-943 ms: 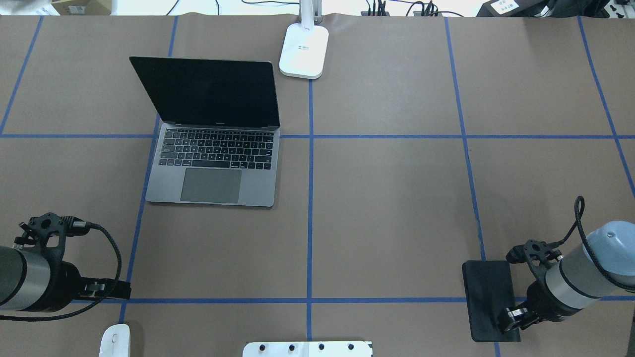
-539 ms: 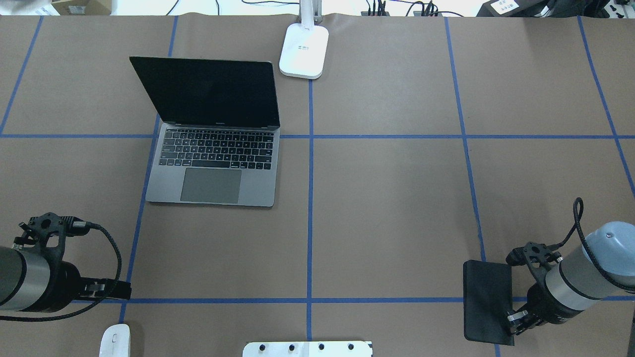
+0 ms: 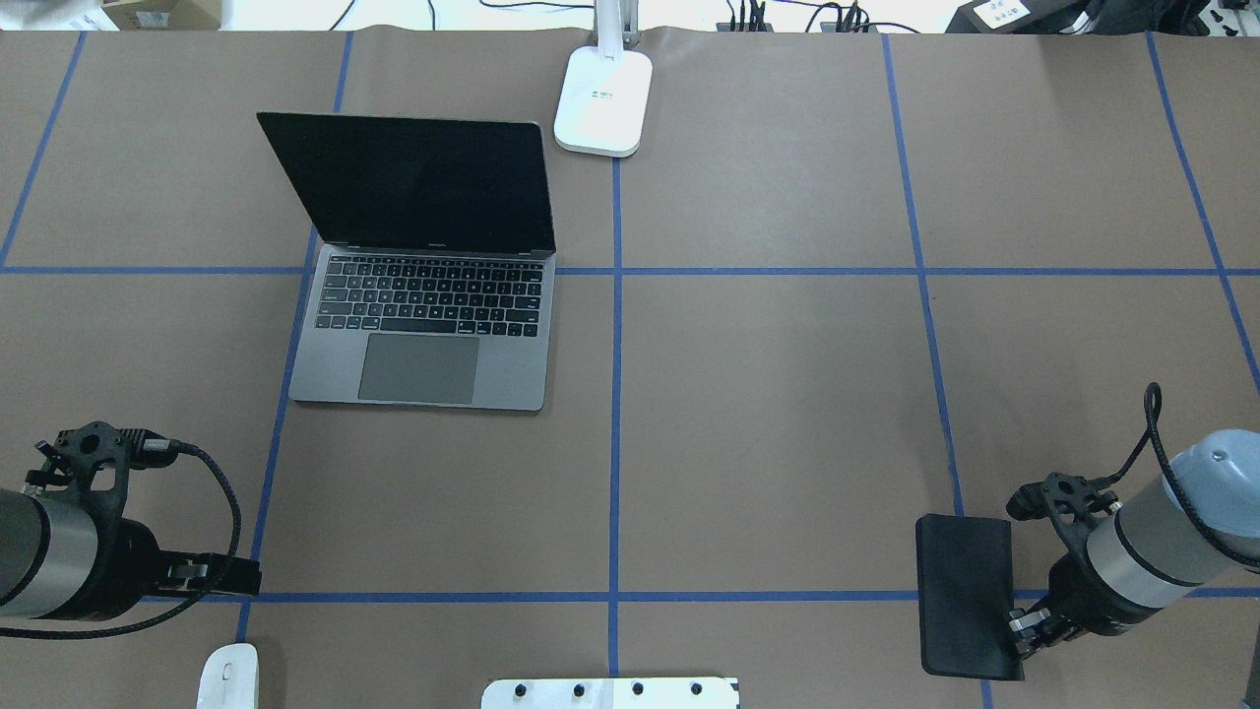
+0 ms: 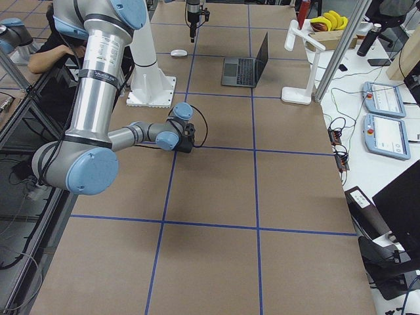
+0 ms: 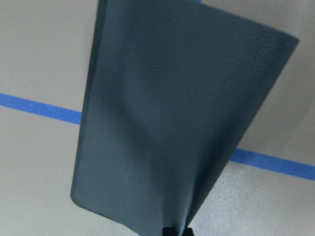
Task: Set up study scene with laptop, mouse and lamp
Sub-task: 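Grasp the black pad edge with the right gripper, then lift and slide the black pad farther from the robot with the right gripper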
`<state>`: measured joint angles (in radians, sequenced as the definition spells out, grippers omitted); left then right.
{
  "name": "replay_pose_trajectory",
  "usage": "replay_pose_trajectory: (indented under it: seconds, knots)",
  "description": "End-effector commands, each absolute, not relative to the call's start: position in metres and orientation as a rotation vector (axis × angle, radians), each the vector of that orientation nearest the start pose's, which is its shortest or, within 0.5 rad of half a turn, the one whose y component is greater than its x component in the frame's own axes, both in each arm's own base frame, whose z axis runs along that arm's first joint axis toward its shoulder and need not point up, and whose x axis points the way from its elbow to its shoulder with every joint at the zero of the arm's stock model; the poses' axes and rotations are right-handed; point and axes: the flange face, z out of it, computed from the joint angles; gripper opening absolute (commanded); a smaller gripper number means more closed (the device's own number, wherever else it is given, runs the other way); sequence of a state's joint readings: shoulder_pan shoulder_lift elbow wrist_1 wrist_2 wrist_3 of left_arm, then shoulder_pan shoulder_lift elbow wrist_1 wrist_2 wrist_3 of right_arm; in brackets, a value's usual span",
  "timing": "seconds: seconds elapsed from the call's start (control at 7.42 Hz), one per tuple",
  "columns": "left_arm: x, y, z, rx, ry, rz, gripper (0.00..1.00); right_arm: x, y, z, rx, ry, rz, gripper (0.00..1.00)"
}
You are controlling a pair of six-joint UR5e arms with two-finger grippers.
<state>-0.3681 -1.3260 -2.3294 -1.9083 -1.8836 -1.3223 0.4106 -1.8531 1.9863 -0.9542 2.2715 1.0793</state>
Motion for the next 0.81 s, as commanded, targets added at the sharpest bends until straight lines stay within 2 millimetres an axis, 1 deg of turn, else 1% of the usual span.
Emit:
replay_pose_trajectory:
  seconds: [0.0,0.27,0.4,0.54,0.67]
  knots:
    - [0.312,-0.230,0.366,-0.021,0.901,0.023,0.97,-0.326,-0.233,0.495,-0.233,-0.961,-0.334,0.14]
    - [0.312,-0.230,0.365,-0.021,0.903,0.024,0.97,-0.307,-0.256,0.492,-0.168,-0.984,-0.336,0.14]
    - [0.312,-0.229,0.363,-0.031,0.909,0.030,0.97,-0.301,-0.262,0.489,-0.154,-0.991,-0.318,0.13]
    - [0.310,-0.229,0.361,-0.031,0.914,0.029,0.97,-0.289,-0.272,0.477,-0.123,-1.012,-0.292,0.13]
    - [0.309,-0.229,0.358,-0.031,0.920,0.030,0.97,-0.275,-0.286,0.456,-0.079,-1.050,-0.265,0.13]
